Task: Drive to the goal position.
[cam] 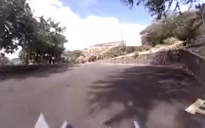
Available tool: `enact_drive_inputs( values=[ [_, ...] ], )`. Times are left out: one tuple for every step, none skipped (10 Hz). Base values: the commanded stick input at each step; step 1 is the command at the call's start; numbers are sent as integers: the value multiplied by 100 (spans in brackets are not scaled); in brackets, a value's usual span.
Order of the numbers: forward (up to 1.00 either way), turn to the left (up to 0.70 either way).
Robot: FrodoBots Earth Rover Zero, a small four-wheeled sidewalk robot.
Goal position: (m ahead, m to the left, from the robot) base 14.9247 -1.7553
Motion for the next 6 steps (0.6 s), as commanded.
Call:
enact_drive_inputs(
  values=[
    [70, 0],
    [70, 0],
    [70, 0],
    [70, 0],
    [70, 0],
    [70, 0]
  ],
)
